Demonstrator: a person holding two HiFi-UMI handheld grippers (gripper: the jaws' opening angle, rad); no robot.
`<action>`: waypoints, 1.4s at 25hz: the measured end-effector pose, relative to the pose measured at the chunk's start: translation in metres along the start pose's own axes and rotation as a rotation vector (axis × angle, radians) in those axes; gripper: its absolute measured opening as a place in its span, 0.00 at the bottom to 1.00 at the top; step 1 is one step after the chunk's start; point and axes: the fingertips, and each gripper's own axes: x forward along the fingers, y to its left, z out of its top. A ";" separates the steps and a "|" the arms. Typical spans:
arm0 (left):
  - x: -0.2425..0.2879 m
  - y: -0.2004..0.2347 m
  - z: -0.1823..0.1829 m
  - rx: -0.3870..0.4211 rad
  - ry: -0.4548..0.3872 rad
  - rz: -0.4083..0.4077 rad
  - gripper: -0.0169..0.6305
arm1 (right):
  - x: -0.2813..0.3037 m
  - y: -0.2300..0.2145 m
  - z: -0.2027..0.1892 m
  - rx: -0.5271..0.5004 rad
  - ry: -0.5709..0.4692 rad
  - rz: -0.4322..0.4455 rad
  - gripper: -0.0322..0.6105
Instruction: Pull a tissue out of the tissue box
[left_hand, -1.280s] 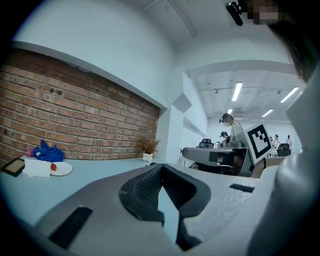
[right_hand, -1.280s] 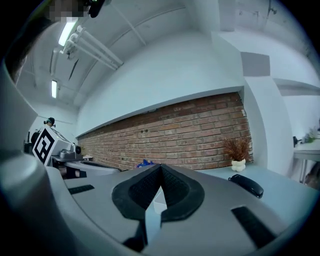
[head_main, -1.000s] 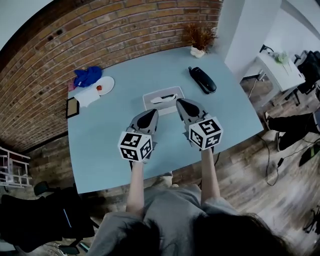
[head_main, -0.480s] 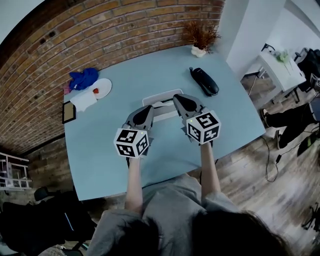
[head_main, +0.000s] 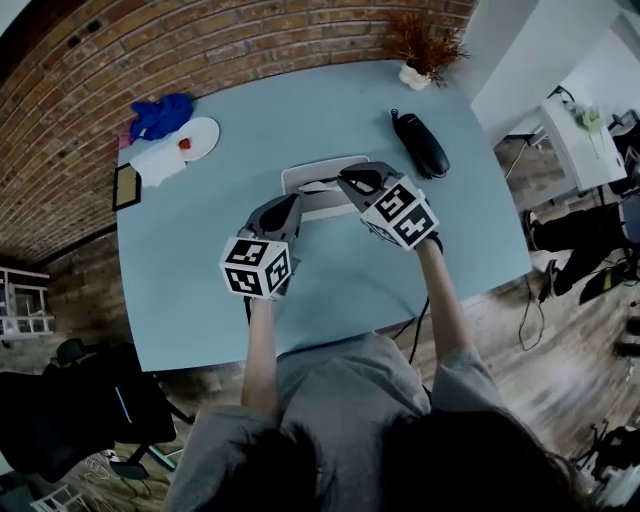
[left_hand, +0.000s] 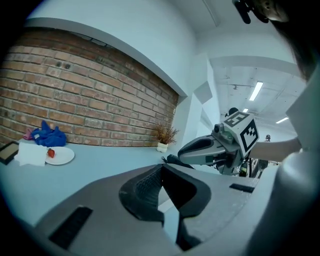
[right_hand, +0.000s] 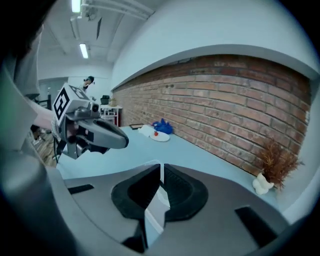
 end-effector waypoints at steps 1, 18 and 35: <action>0.002 0.000 -0.003 -0.005 0.005 0.004 0.03 | 0.005 0.000 -0.004 -0.032 0.031 0.029 0.05; 0.021 0.000 -0.037 -0.038 0.079 0.075 0.03 | 0.062 0.023 -0.059 -0.274 0.343 0.347 0.22; 0.015 -0.005 -0.047 -0.072 0.071 0.168 0.03 | 0.071 0.015 -0.062 -0.364 0.367 0.390 0.05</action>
